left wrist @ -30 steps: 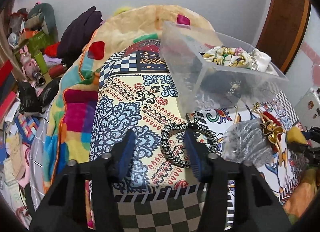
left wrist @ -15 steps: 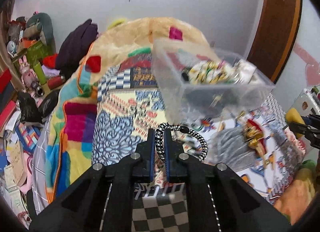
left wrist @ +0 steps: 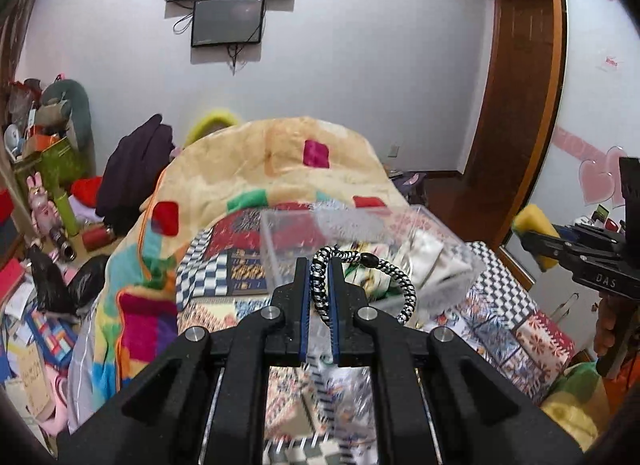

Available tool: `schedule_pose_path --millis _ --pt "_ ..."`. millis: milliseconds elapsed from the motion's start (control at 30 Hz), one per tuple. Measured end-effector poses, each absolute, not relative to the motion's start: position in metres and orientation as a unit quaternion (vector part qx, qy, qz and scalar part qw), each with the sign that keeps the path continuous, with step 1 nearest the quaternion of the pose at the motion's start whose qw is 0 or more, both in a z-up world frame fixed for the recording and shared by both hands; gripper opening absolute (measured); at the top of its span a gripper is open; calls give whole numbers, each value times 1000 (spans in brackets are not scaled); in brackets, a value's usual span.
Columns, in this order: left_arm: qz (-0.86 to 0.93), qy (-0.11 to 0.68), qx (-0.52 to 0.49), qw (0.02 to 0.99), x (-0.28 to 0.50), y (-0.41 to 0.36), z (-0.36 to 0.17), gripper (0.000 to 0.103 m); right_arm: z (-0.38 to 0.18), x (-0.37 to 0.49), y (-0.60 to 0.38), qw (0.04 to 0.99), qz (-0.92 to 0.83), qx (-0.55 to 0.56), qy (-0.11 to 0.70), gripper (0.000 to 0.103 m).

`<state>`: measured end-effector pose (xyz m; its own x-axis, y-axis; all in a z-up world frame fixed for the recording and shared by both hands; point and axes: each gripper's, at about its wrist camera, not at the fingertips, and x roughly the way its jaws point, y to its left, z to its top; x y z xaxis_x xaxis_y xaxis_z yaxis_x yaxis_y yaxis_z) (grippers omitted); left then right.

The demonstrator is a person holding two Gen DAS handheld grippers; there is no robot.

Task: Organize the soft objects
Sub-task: 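Place the sponge into the box with the right tool while the left tool releases the bracelet inside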

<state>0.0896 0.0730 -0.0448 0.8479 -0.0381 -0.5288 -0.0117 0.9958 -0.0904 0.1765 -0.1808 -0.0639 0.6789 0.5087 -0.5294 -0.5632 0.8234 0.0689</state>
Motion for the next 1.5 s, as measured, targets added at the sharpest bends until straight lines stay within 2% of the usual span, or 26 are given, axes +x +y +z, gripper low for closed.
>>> schedule_pose_path --millis 333,967,1033,1100,1167,1300,1333,1433,1500 --pt "-31 295 -39 954 140 70 -48 7 -51 204 -149 918 306 -34 251 34" --pt "-39 360 4 932 190 51 -107 8 -117 248 -110 893 293 -88 329 35" --pt "-41 363 5 931 190 50 -108 13 -118 249 -109 892 291 -95 332 37" --pt "-42 364 4 931 188 49 -107 21 -119 249 -108 890 292 -99 337 46" --pt "-42 360 4 932 185 49 -104 30 -117 247 -108 889 292 -101 337 63" --pt "-41 343 2 938 174 49 -92 49 -108 241 -111 895 289 -104 323 69" --pt "-40 337 2 941 170 49 -87 51 -104 239 -113 897 290 -101 320 71" --pt "-38 320 -2 947 158 50 -74 61 -90 232 -121 904 288 -88 304 82" --pt "-36 309 -4 950 150 51 -66 72 -81 225 -128 909 286 -81 291 84"
